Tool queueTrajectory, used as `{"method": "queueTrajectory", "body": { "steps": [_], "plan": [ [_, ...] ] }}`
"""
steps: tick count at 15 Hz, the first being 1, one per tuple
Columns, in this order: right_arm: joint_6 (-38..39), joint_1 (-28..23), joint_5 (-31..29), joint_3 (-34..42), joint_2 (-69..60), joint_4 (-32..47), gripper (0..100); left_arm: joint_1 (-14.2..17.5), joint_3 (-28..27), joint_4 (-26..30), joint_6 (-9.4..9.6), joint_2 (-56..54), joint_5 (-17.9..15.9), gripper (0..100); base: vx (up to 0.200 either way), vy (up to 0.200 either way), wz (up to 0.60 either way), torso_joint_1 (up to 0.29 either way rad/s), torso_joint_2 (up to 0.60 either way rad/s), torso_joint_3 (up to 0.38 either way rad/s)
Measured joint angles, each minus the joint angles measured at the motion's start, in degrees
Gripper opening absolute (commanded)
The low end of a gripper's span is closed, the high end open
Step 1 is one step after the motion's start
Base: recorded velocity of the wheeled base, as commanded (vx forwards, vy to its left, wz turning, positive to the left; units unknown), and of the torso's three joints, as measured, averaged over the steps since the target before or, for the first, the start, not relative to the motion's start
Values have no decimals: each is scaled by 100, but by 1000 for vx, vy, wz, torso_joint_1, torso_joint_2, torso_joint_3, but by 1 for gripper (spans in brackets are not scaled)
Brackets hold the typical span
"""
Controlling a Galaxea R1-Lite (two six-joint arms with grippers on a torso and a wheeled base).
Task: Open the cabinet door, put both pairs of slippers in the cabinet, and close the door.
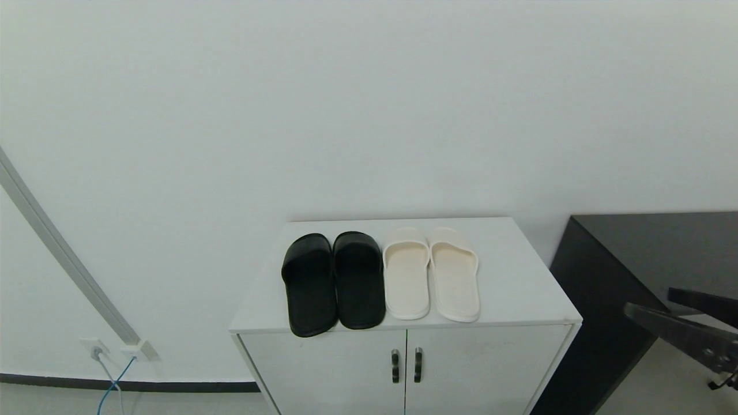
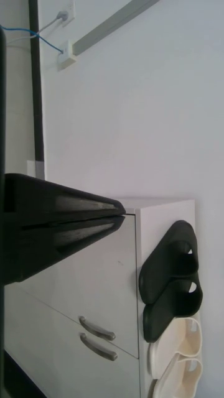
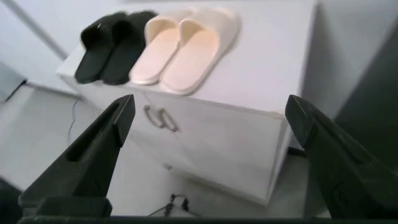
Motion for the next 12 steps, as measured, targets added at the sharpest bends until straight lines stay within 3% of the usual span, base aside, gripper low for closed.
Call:
{"method": "queueTrajectory", "body": {
  "steps": [3,6,12],
  "plan": [
    [347,992,-862,-642,992,-217,100,0,0,0,-5,0,-2,0,0,0,0,0,0,0],
    [709,1660,-1754,-1342,2004,-336,100,0,0,-2,-9,0,0,0,0,0,0,0,0,0],
    [953,2021,-2855,-2782,3884,-367,100,0,0,0,-18,0,2,0,0,0,0,0,0,0]
  ]
}}
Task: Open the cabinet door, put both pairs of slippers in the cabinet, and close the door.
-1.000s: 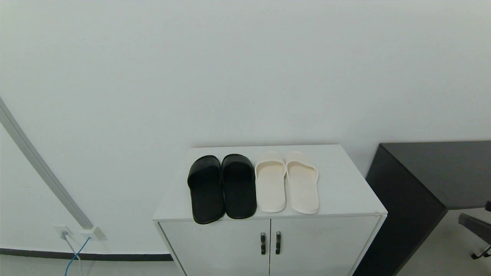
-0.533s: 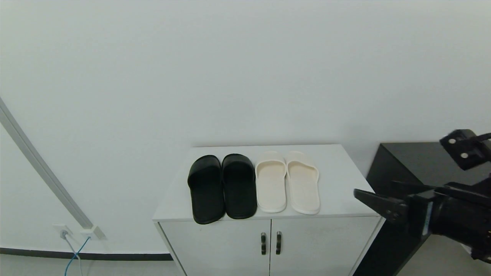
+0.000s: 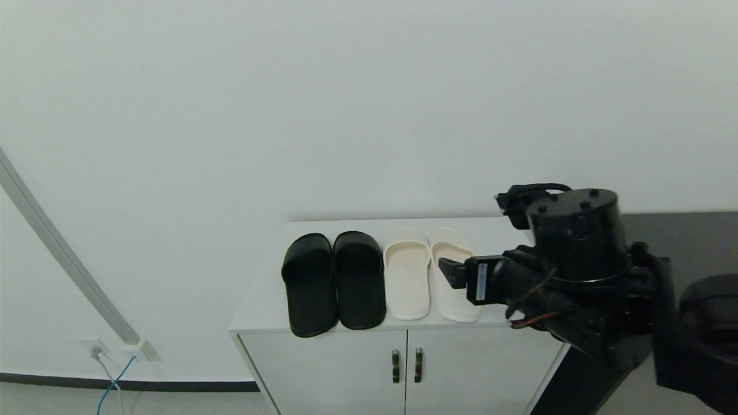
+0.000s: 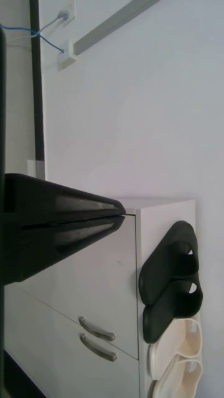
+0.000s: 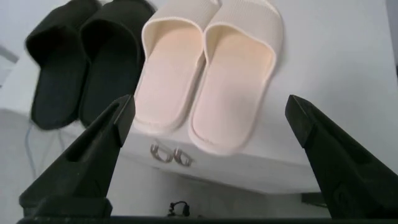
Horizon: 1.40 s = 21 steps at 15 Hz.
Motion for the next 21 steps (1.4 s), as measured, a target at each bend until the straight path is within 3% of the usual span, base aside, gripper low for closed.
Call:
{"method": "queueTrajectory", "body": {
  "steps": [7,16,19,20,21],
  "plan": [
    [-15,-85,-1029,-1295,1907,-384,100,0,0,0,-5,0,-2,0,0,0,0,0,0,0],
    [-413,-557,-1143,-3250,3556,-419,100,0,0,0,-16,0,1,0,0,0,0,0,0,0],
    [-491,-689,-1148,-3504,3788,-419,100,0,0,0,-16,0,4,0,0,0,0,0,0,0],
    [-490,-692,-1148,-3519,3821,-419,0,0,0,0,-16,0,4,0,0,0,0,0,0,0],
    [-490,-686,-1148,-3528,3842,-419,0,0,0,0,-16,0,1,0,0,0,0,0,0,0]
  ]
}}
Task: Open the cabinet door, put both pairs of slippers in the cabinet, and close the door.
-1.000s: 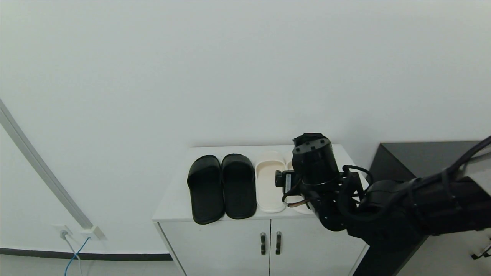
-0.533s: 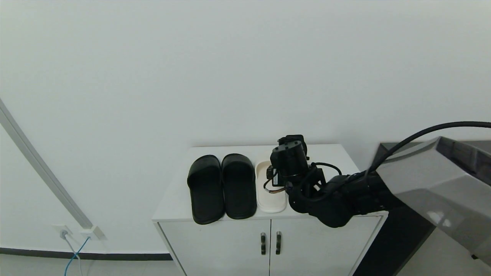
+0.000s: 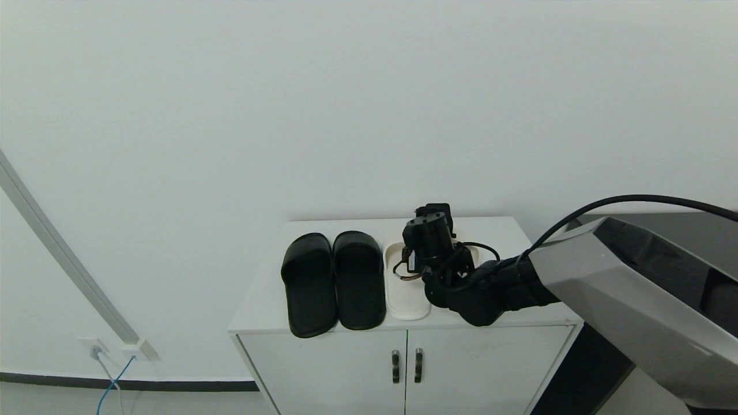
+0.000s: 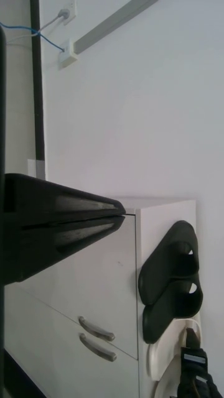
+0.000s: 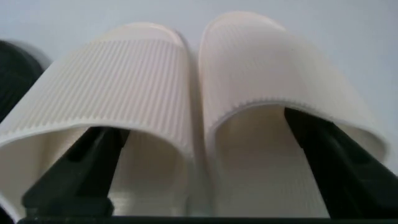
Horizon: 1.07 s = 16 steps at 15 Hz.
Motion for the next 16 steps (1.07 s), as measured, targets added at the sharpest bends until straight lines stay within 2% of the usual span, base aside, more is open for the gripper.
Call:
{"method": "queueTrajectory", "body": {
  "steps": [6,10,13,16],
  "plan": [
    [16,-11,5,46,27,-71,0,0,0,0,2,0,-1,0,0,0,0,0,0,0],
    [10,2,126,395,-295,-95,0,0,0,0,0,0,-4,0,0,0,0,0,0,0],
    [-127,90,744,1230,-1141,-330,0,0,0,0,0,0,-4,0,0,0,0,0,0,0],
    [-371,254,1773,2572,-2334,-668,0,0,0,0,2,0,-11,0,0,0,0,0,0,0]
  ]
}}
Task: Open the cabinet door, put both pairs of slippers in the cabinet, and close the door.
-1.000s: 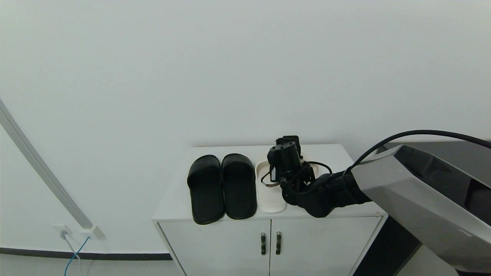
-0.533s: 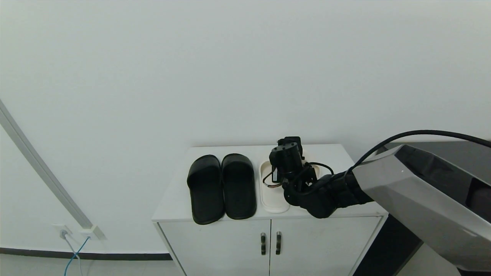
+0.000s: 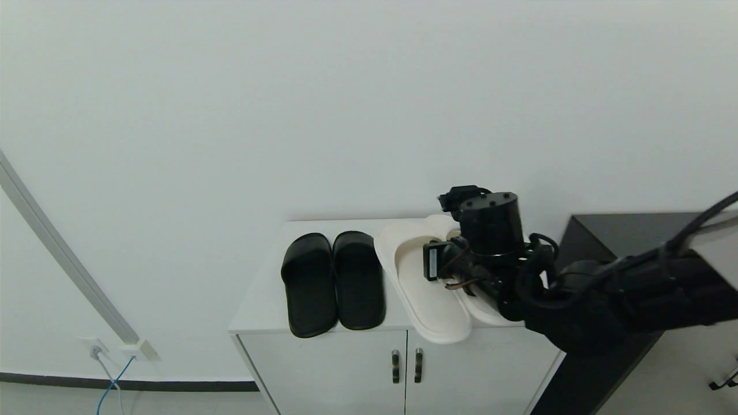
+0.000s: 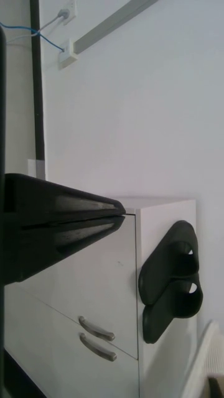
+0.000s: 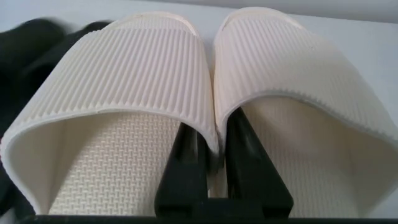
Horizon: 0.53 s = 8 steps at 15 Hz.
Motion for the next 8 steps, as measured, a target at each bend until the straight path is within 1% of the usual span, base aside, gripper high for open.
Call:
{"method": "queueTrajectory", "body": {
  "steps": [2,4,5,6,7,8],
  "plan": [
    [-68,154,770,909,-885,-82,0,0,0,0,0,0,-4,0,0,0,0,0,0,0],
    [-24,300,1824,1709,-1768,-104,0,-2,0,0,-2,0,-1,0,0,0,0,0,0,0],
    [6,354,2226,2044,-2157,-104,0,-2,0,0,0,0,-1,0,0,0,0,0,0,0],
    [-43,391,2455,2371,-2500,-115,0,2,0,0,-2,0,-1,0,0,0,0,0,0,0],
    [-427,397,2556,2690,-2799,-122,0,0,0,0,2,0,-4,0,0,0,0,0,0,0],
    [-1102,361,2610,2929,-3005,-145,0,0,0,0,4,0,-1,0,0,0,0,0,0,0]
  ]
}}
